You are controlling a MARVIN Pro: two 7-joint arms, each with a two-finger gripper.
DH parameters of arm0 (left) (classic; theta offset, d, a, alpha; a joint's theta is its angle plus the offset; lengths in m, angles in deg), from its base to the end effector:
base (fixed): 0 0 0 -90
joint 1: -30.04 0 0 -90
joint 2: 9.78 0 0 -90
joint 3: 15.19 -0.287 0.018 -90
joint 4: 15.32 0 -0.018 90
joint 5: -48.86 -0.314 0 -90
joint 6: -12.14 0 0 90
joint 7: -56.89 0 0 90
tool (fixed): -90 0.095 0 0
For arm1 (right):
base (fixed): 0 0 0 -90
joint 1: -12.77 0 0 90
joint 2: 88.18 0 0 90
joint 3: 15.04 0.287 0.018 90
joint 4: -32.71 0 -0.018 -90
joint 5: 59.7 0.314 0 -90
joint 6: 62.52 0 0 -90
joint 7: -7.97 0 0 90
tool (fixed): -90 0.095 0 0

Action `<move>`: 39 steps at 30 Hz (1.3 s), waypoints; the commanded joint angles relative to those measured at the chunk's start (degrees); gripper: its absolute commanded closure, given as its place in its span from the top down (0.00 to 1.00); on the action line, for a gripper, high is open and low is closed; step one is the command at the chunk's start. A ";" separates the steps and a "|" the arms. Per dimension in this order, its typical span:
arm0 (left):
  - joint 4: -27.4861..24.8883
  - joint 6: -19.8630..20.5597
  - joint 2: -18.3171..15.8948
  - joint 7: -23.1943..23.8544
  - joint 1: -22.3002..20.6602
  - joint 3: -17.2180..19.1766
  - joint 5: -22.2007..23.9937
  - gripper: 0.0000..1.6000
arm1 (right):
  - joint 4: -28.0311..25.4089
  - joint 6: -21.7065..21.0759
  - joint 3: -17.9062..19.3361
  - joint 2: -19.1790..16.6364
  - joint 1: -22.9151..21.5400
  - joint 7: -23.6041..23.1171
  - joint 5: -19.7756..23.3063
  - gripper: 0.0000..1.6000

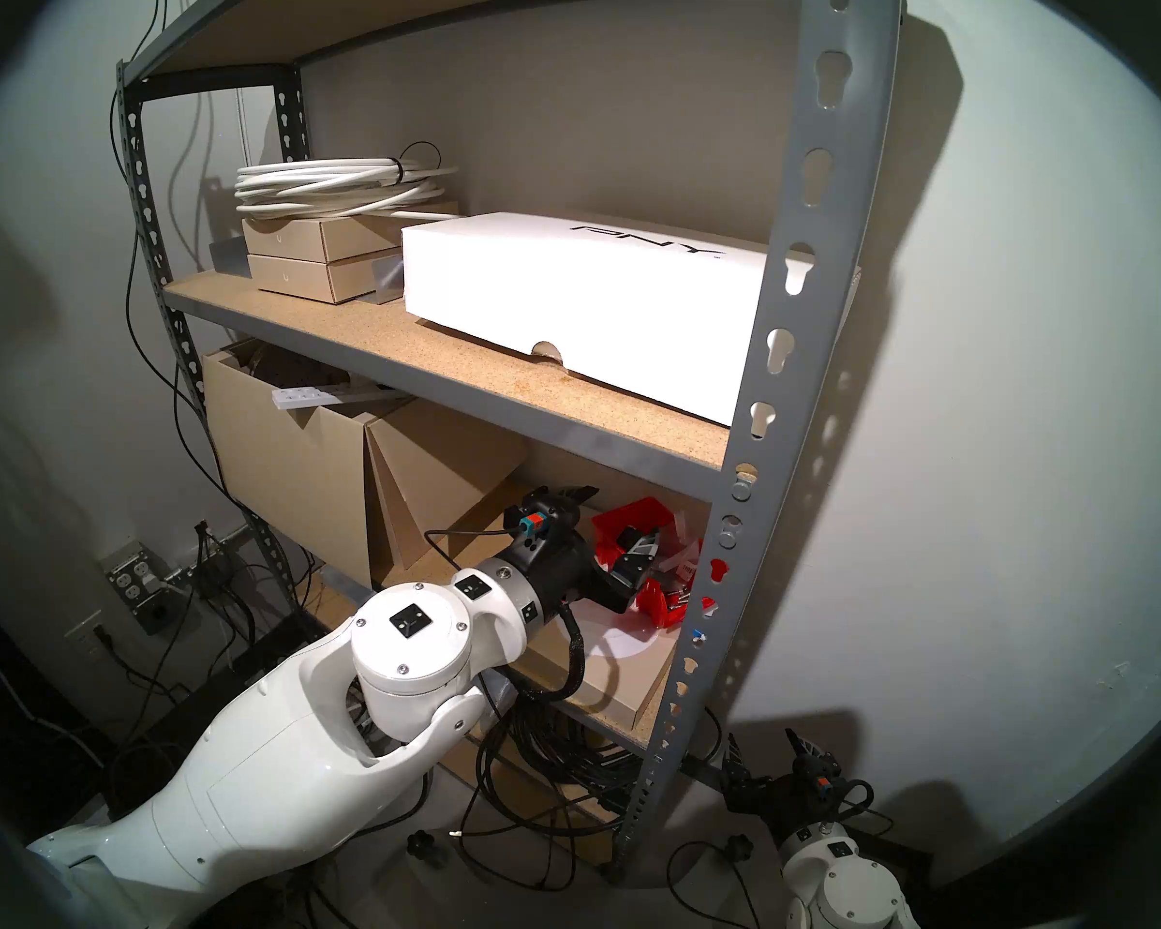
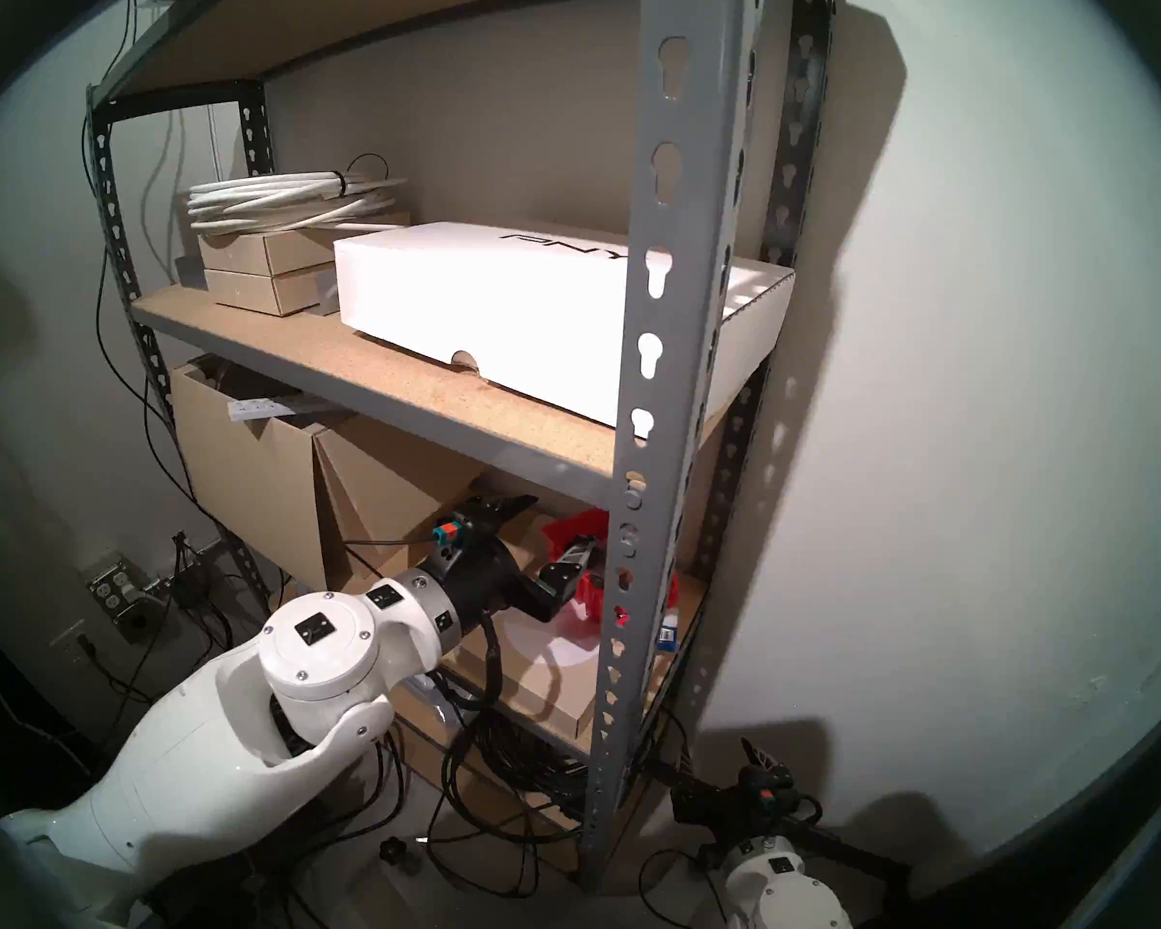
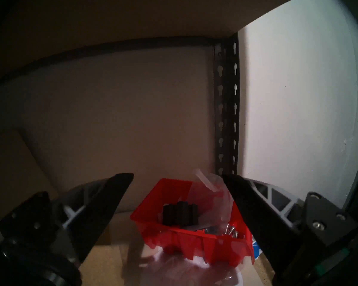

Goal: Organize the rack shelf by putting things into a case

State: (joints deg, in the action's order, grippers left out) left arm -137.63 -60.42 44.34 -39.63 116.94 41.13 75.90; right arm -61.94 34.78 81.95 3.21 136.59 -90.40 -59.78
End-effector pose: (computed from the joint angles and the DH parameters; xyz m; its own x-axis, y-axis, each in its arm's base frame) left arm 0.3300 -0.1098 -0.1997 0.0198 -0.1321 0.9910 -0.6064 -0.7897 -0.0932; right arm 0.2061 -0.0316 -0.4521 0.3741 0.0028 0.9274 0.0214 -0.9998 -0.0056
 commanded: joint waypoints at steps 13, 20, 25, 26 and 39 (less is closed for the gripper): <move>-7.06 -8.63 -8.31 -3.75 12.78 5.81 0.65 1.00 | -0.96 0.08 -0.01 0.01 -0.03 0.00 0.01 1.00; -7.02 -12.79 -10.57 -4.31 16.60 6.70 -0.16 1.00 | -0.97 0.07 -0.01 0.01 -0.03 0.00 0.01 1.00; -6.44 -15.57 -10.93 -4.45 18.77 7.81 1.58 1.00 | -0.98 0.06 -0.01 0.02 -0.02 0.00 0.01 1.00; -6.35 -16.27 -11.31 -4.37 19.14 8.03 1.47 1.00 | -0.99 0.06 -0.01 0.02 -0.02 0.00 0.01 1.00; -3.22 -19.38 -11.93 -3.01 20.09 7.78 1.64 1.00 | -1.01 0.04 -0.01 0.02 -0.01 0.01 0.01 1.00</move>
State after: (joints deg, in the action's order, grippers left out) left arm -141.23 -77.96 32.34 -43.13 136.74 49.13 78.23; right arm -61.96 34.78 81.95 3.21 136.59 -90.40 -59.78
